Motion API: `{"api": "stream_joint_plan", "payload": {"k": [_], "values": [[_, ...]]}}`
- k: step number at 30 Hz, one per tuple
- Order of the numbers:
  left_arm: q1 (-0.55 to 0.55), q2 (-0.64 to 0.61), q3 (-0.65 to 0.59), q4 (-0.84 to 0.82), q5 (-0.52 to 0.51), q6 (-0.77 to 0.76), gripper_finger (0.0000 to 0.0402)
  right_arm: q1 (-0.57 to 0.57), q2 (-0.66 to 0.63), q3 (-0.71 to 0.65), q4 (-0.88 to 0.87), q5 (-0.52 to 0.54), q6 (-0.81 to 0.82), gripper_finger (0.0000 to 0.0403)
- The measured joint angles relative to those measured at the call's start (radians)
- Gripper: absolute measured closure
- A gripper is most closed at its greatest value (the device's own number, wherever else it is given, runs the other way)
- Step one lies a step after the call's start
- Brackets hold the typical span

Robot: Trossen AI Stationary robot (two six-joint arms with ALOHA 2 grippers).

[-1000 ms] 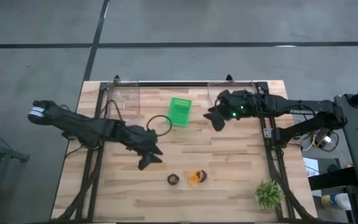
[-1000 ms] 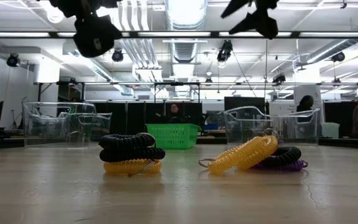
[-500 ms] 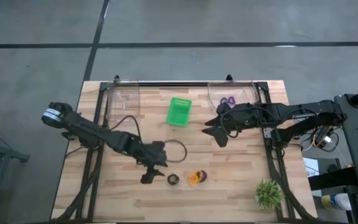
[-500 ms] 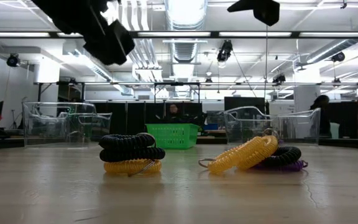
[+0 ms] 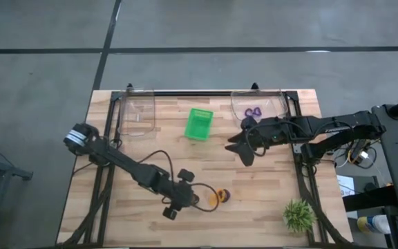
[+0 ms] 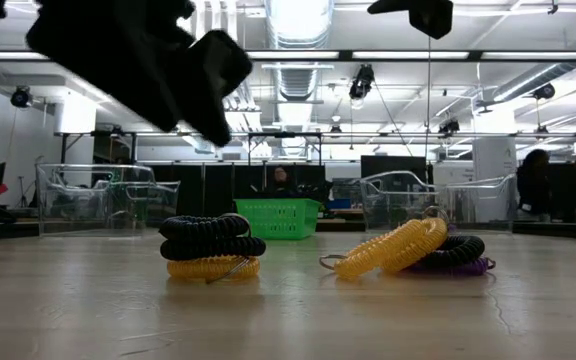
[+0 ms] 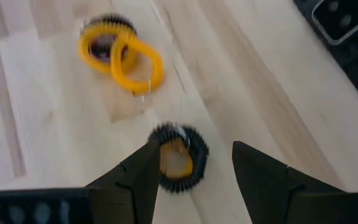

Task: Sort spring keychains
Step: Put the black spring keychain into the green bin

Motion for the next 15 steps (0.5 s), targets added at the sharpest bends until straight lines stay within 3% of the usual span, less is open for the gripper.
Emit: {"api": "stream_joint_plan", "payload": {"k": [15], "values": [[-0.037, 0.105, 0.051, -0.058, -0.002, 0.018, 0.0209, 0.003, 0.000, 0.000, -0.001, 0.000, -0.004, 0.0220]]}}
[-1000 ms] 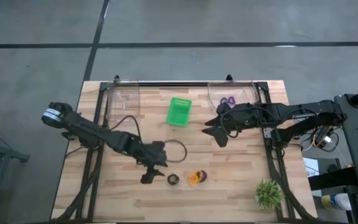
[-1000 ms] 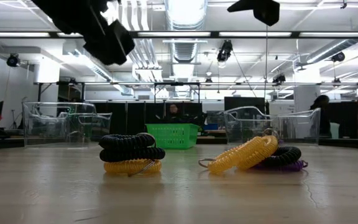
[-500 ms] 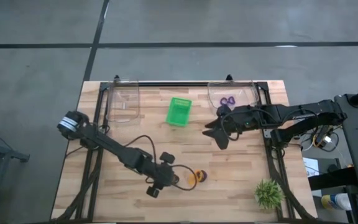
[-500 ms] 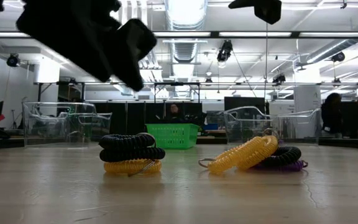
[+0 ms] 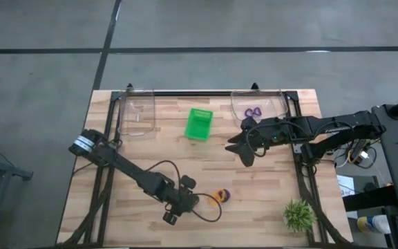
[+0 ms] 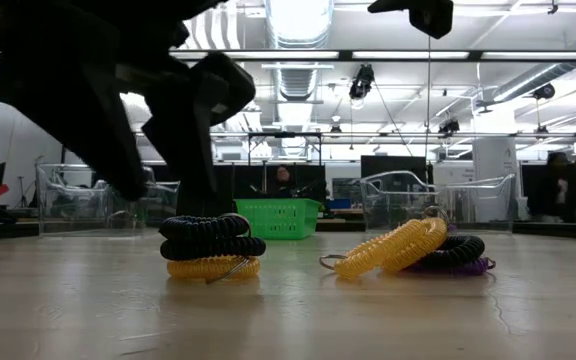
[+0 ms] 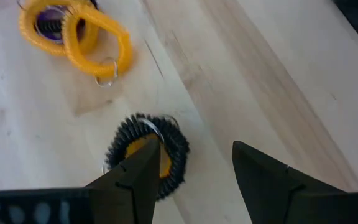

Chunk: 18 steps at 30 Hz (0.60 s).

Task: Sort spring keychains
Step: Put the black spring keychain into the green bin

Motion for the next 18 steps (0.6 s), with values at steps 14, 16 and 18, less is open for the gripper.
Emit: {"api": "stream_joint_plan", "payload": {"k": [14, 16, 18], "values": [[-0.001, 0.026, -0.001, -0.011, -0.036, 0.004, 0.0209, 0.000, 0.000, 0.000, 0.000, 0.000, -0.012, 0.0218], [-0.001, 0.035, -0.002, -0.012, -0.038, 0.004, 0.0209, 0.000, 0.000, -0.001, 0.000, 0.000, -0.013, 0.0218], [-0.001, 0.041, -0.002, -0.012, -0.038, 0.004, 0.0209, 0.000, 0.000, -0.001, 0.000, 0.000, -0.015, 0.0218]]}}
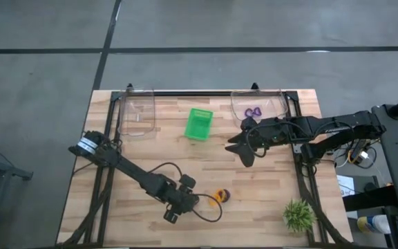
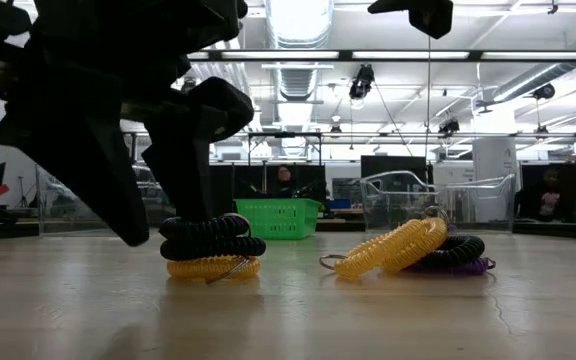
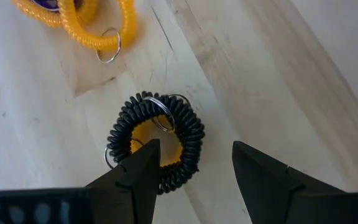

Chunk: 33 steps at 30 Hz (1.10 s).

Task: Sort spring keychains
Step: Put the black spring keychain into the green bin

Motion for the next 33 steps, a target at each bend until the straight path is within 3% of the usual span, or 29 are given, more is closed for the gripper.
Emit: {"api": "stream_joint_plan", "payload": {"k": [11, 24, 33], "values": [[0.000, 0.005, -0.001, 0.002, -0.011, -0.006, 0.0217, 0.000, 0.000, -0.001, 0.000, 0.000, -0.004, 0.0218], [0.000, 0.004, 0.018, 0.001, -0.021, 0.029, 0.0322, 0.000, 0.000, -0.019, 0.000, 0.000, -0.003, 0.0218], [0.002, 0.004, 0.017, 0.002, 0.002, 0.033, 0.0337, 0.000, 0.000, -0.019, 0.000, 0.000, -0.001, 0.0218]]}}
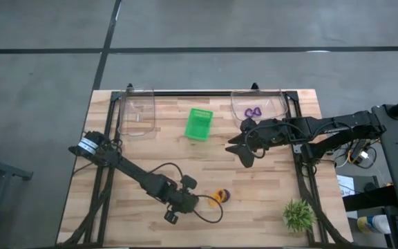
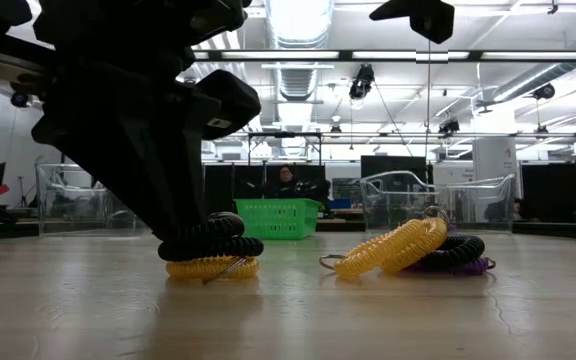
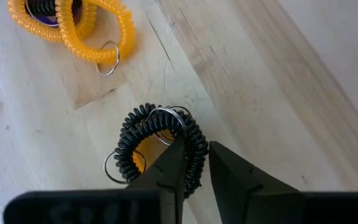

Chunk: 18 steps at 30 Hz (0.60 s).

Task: Sort spring keychains
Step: Put the black spring keychain into the green bin

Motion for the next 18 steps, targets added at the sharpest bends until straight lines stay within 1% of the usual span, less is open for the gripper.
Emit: {"api": "stream_joint_plan", "payload": {"k": [11, 13, 16, 18], "values": [[0.004, 0.007, -0.001, -0.003, -0.008, 0.033, 0.0342, 0.000, 0.000, 0.000, 0.000, 0.000, 0.000, 0.0218], [0.005, 0.010, -0.001, -0.009, -0.008, 0.018, 0.0355, 0.000, 0.000, 0.000, 0.001, 0.000, 0.000, 0.0218], [0.005, 0.010, 0.003, -0.022, 0.000, 0.006, 0.0387, 0.000, 0.000, 0.000, 0.001, 0.000, 0.000, 0.0218], [0.005, 0.011, 0.011, -0.026, 0.000, -0.013, 0.0393, 0.000, 0.000, 0.000, 0.001, 0.000, -0.002, 0.0218]]}}
